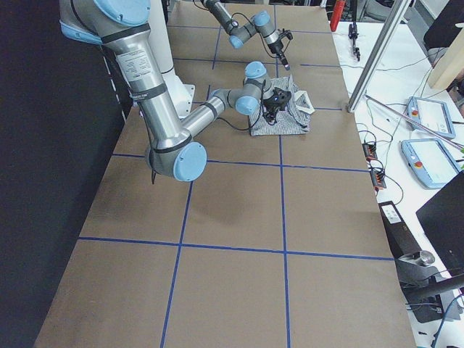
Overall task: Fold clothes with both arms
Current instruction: 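Release the hem near the collar and draw the right gripper back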
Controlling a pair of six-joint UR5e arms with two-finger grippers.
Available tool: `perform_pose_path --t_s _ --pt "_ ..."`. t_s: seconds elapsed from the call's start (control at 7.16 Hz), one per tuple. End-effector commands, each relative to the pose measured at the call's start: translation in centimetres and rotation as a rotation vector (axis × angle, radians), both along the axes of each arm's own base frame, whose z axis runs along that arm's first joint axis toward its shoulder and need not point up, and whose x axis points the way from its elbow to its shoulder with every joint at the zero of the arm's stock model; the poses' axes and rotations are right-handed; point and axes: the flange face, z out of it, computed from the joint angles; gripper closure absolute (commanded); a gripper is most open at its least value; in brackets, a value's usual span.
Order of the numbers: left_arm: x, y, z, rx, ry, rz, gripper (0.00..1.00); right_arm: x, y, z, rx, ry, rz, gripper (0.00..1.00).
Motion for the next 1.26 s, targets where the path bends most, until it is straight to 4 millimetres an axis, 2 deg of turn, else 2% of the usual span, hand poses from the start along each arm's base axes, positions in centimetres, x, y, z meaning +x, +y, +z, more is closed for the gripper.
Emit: perform_pose_path --t_s 0.0,0.28,0.56,0.98,1.12 --pt "0.2 0.2 0.7 -0.014 -0.002 0.020 0.59 -2.3 5.9 3.1 -0.059 0.010 -0.015 0.25" --pt "0.2 0.3 0.3 -0.012 0.004 0.021 0.59 -2.2 6.2 5.4 -0.080 0.045 -0.017 0.25" --pt "0.2 0.3 0.3 -0.012 0.004 0.021 0.59 -2.6 6.5 5.7 -0.083 0.052 -0.025 0.26" --pt "0.2 0.3 0.6 -0.015 -0.003 0.022 0.59 -4.3 7.0 6.0 -0.088 0.064 -0.043 0.29" --pt "0.2 0.2 0.6 -0.016 -0.003 0.020 0.59 -4.6 7.0 6.8 -0.094 0.076 -0.045 0.30"
